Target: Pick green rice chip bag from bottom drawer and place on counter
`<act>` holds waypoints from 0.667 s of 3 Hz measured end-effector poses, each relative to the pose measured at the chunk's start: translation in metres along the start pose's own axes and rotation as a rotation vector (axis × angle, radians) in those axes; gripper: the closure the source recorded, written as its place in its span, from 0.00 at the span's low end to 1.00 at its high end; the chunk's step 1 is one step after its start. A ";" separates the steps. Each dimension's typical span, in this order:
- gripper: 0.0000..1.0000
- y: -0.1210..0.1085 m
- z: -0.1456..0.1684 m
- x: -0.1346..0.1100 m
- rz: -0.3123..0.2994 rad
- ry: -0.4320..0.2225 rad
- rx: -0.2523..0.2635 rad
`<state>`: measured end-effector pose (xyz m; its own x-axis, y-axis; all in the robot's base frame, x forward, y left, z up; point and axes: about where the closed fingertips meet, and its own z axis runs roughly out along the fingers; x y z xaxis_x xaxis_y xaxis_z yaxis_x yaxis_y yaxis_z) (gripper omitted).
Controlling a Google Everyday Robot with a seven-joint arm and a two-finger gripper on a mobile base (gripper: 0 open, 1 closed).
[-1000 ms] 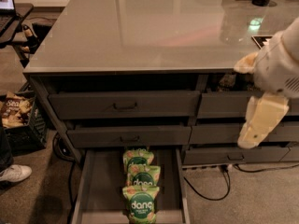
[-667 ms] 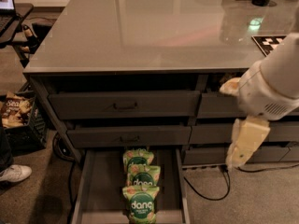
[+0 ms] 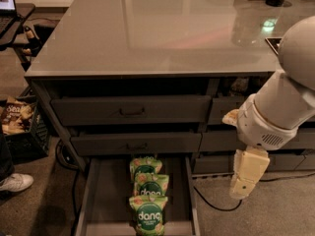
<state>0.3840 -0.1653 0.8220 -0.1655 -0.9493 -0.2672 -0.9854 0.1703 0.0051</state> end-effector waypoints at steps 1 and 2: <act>0.00 0.009 0.008 -0.004 -0.027 -0.014 -0.003; 0.00 0.019 0.048 -0.017 -0.041 -0.050 -0.026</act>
Offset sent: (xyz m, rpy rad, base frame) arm -0.0169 0.0669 -0.0989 0.1083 0.0106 0.0660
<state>0.3699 -0.1332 0.7806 -0.1231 -0.9410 -0.3152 -0.9921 0.1239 0.0176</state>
